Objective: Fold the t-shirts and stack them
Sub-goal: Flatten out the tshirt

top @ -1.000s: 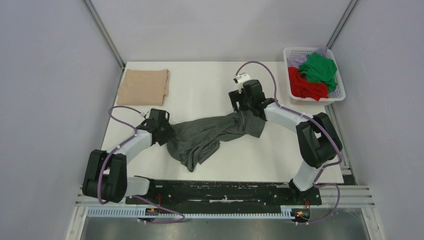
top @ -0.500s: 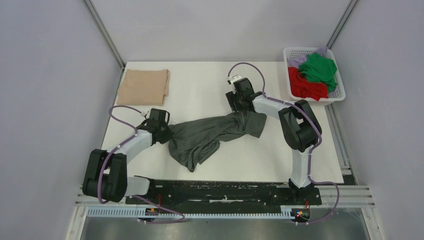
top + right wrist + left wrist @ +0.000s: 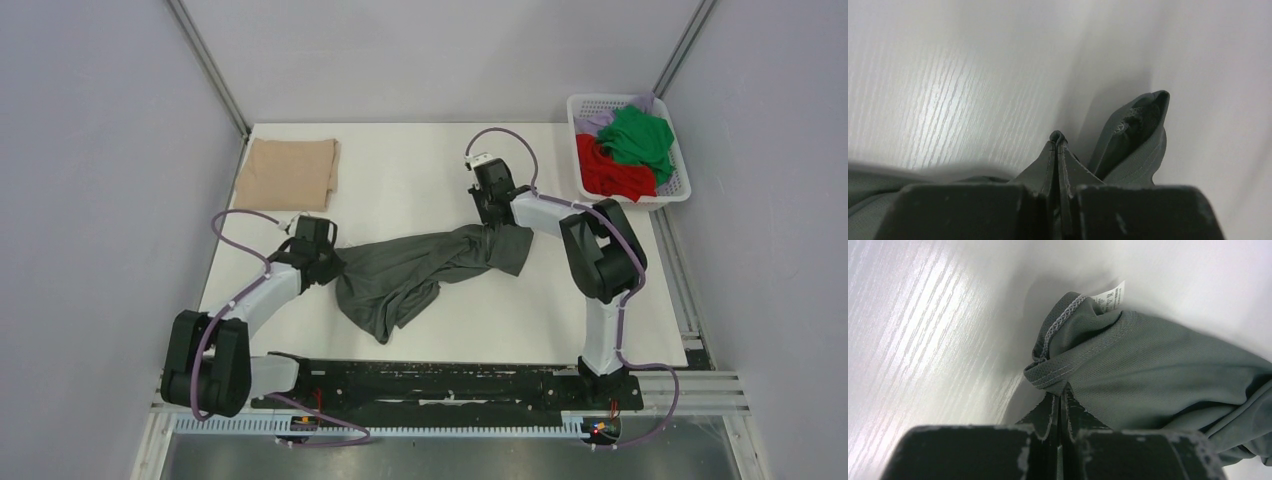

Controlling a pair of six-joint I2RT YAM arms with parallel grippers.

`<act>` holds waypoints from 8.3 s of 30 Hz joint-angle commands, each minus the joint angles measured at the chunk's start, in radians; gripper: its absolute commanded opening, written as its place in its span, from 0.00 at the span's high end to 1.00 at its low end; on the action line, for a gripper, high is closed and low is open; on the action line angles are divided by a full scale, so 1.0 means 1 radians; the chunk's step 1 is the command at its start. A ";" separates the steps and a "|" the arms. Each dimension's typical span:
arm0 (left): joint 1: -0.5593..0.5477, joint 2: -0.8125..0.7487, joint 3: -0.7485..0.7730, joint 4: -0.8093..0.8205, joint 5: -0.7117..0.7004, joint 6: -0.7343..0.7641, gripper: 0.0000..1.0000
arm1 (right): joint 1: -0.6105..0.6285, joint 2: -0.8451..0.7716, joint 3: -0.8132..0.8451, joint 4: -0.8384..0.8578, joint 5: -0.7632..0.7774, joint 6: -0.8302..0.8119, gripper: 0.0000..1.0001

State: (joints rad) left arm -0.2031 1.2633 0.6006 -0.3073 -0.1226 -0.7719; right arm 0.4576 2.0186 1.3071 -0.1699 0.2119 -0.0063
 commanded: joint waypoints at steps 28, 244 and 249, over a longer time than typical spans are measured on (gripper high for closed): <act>0.002 -0.825 0.547 -0.216 -0.070 0.093 0.98 | -0.007 -1.317 -0.271 0.065 -0.265 -0.062 1.00; -0.134 1.272 1.638 -0.595 -0.051 0.118 0.00 | -0.256 0.013 -0.102 0.225 -0.105 0.284 0.02; -0.133 1.321 1.721 -0.538 0.004 0.131 0.00 | -0.281 0.067 -0.019 0.227 -0.095 0.284 0.02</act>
State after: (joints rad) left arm -0.3370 2.5114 2.2707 -0.9276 -0.2016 -0.6060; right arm 0.1970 2.0274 1.2377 0.0792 0.1326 0.2695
